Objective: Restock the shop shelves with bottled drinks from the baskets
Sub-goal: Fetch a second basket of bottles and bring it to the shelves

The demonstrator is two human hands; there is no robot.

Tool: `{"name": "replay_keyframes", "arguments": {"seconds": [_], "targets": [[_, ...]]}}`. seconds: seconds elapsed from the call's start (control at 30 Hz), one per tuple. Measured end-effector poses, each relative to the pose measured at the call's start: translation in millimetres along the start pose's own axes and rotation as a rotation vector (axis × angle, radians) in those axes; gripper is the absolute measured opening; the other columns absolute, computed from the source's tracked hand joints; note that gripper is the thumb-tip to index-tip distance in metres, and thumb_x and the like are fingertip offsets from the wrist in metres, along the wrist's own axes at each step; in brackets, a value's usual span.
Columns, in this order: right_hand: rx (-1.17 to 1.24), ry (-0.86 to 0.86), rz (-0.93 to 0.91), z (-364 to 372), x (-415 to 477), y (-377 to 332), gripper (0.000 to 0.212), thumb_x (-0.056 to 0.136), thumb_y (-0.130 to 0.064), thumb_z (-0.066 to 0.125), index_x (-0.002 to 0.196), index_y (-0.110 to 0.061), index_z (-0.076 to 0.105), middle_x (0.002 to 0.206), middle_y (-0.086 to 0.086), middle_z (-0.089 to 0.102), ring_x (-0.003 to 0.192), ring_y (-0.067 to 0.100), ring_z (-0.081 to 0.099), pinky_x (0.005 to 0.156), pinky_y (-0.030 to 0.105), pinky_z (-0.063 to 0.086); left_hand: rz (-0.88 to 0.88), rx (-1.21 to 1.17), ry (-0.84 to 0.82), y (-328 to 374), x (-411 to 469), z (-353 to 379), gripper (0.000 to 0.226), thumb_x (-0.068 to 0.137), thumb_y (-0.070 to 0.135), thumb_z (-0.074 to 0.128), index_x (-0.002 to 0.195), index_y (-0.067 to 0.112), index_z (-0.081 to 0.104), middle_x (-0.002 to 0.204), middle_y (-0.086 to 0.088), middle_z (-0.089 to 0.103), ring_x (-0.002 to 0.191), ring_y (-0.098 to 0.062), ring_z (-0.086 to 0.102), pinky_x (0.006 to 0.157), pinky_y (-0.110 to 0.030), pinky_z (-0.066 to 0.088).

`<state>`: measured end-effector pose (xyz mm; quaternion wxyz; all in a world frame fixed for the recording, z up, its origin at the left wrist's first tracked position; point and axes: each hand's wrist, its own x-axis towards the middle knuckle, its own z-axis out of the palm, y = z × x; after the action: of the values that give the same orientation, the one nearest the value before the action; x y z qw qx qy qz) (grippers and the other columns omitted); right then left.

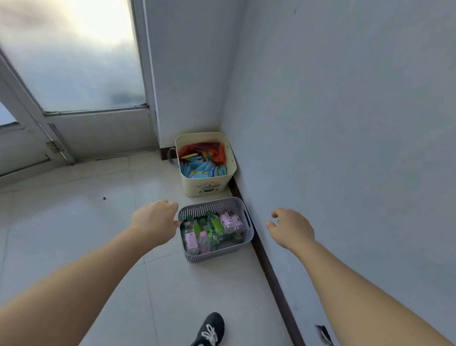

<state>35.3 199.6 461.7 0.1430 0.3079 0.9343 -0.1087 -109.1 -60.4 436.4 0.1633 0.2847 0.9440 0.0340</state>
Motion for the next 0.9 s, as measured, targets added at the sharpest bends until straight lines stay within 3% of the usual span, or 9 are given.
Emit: {"name": "replay_keyframes", "arguments": {"seconds": [0.33,0.57,0.9], "targets": [[-0.028,-0.116,-0.057,43.8,149.0,8.0,0.033,0.096,-0.032,0.051,0.121,-0.013,0.057,0.118,0.009,0.062,0.105,0.028,0.059,0.081,0.034,0.049,-0.138,-0.107,-0.135,-0.3,127.0,54.9,0.032,0.094,0.037,0.049,0.120,0.017,0.053,0.118,-0.004,0.058,0.106,-0.027,0.057,0.077,-0.033,0.046],[-0.063,-0.155,-0.052,92.8,245.6,19.7,0.030,0.096,-0.031,0.050,0.117,-0.012,0.060,0.114,0.009,0.063,0.100,0.029,0.060,0.078,0.036,0.050,-0.115,-0.137,-0.240,-6.2,202.9,118.5,0.028,0.095,0.032,0.047,0.115,0.016,0.056,0.112,-0.004,0.059,0.102,-0.026,0.057,0.079,-0.036,0.049],[-0.036,-0.238,0.008,260.2,365.2,53.8,0.037,0.097,-0.035,0.047,0.124,-0.011,0.056,0.120,0.011,0.060,0.105,0.030,0.058,0.079,0.035,0.048,-0.221,-0.110,-0.359,-42.6,285.9,292.5,0.034,0.094,0.036,0.046,0.123,0.018,0.052,0.117,-0.003,0.057,0.110,-0.025,0.055,0.077,-0.033,0.044]]}}
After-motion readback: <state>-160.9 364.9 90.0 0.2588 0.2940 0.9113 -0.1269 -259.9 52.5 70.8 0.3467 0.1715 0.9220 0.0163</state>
